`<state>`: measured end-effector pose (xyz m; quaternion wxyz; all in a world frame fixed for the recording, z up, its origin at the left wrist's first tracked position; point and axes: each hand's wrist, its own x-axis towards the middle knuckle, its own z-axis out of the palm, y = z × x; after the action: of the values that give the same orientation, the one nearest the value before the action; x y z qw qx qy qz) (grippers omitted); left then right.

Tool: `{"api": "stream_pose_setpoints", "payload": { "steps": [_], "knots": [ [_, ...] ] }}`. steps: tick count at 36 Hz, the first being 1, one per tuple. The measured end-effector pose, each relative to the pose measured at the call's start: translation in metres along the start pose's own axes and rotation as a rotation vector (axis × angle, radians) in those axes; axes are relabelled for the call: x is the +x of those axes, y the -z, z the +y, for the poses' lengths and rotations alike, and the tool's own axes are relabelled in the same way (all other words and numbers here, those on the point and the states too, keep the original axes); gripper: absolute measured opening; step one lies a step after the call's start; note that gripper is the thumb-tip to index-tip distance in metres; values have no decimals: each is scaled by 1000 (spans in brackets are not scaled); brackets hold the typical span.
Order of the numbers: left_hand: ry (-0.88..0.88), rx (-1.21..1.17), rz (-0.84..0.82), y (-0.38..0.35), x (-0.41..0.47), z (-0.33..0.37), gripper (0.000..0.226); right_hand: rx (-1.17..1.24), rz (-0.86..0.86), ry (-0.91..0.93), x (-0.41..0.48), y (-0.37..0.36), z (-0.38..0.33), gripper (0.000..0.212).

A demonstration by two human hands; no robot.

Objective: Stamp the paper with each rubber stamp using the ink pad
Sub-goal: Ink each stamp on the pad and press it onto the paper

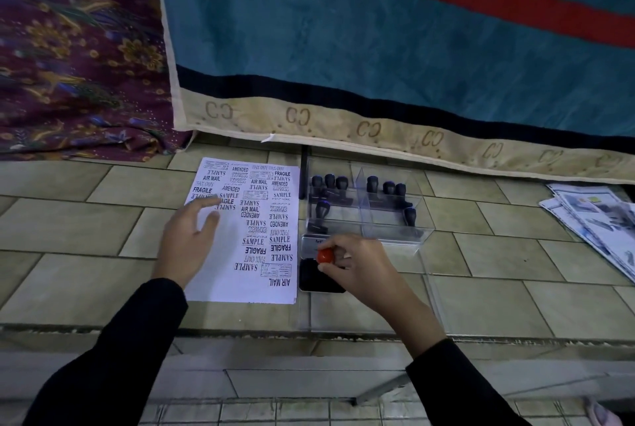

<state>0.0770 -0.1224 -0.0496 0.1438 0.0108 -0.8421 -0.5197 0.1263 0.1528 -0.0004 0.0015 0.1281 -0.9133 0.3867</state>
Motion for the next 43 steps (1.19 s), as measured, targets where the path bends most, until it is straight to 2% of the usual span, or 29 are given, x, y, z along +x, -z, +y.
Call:
{"api": "stream_pose_setpoints", "payload": {
  "steps": [2,4,7,13,23,43],
  "knots": [
    [-55,288,27,8,2,-13,27,34,1,38,3,-6,-11,24],
    [-23,495,16,10,1,-21,32,38,-7,102,8,-17,-24,26],
    [30,594,-40,8,-3,-29,34,5,-63,189,18,-37,-42,26],
    [49,617,-51,5,-2,-29,34,-42,-127,218,31,-66,-57,25],
    [54,608,-48,5,-3,-28,35,-76,-165,207,36,-74,-57,25],
    [54,618,-42,3,-4,-27,35,-40,-141,144,32,-82,-57,19]
  ]
}}
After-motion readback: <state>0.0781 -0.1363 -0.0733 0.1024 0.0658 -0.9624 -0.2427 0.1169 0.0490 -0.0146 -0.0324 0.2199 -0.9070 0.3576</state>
